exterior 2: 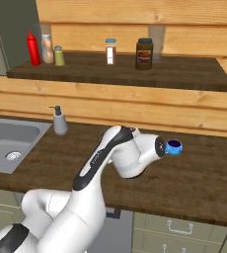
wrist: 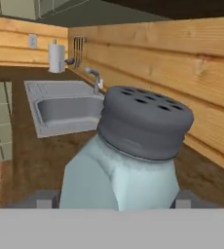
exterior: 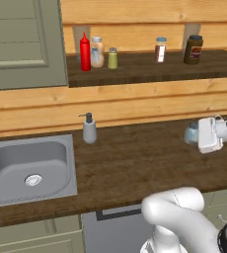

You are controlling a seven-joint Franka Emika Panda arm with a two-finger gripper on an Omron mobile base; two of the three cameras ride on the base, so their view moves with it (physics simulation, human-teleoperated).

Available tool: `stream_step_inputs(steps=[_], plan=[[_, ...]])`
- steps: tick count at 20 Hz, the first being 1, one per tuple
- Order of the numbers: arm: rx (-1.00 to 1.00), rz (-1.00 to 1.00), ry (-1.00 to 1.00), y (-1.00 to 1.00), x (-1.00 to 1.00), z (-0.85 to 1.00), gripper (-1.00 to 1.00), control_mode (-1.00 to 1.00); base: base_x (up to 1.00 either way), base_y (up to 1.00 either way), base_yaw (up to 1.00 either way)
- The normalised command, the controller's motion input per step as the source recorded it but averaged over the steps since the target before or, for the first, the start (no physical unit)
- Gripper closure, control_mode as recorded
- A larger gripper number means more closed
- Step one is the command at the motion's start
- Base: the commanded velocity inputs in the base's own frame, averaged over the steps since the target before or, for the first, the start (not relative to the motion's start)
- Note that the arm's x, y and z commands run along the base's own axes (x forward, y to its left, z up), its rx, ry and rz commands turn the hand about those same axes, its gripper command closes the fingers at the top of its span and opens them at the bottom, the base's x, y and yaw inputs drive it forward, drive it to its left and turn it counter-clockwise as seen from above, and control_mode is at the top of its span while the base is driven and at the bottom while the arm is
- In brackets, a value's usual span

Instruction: Put the shaker and condiment bottle from the counter next to their counterparts in the cabinet.

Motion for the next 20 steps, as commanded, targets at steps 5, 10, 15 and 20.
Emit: stream_step_inputs(steps=[5,10,15,20], plan=[[0.0,-0.22,0.07,0.3,-0.58,0.87,1.0,-1.0,0.0,0.0,0.0],[0.0,-0.18,0.01,0.33,-0.56,0.79,1.0,-1.0,0.0,0.0,0.0],[0.0,-0.16,0.0,0.35,-0.5,0.74,1.0,-1.0,0.0,0.0,0.0],[-0.07,-0.19,0.0,0.25,-0.03,0.69,1.0,-1.0,0.0,0.0,0.0]])
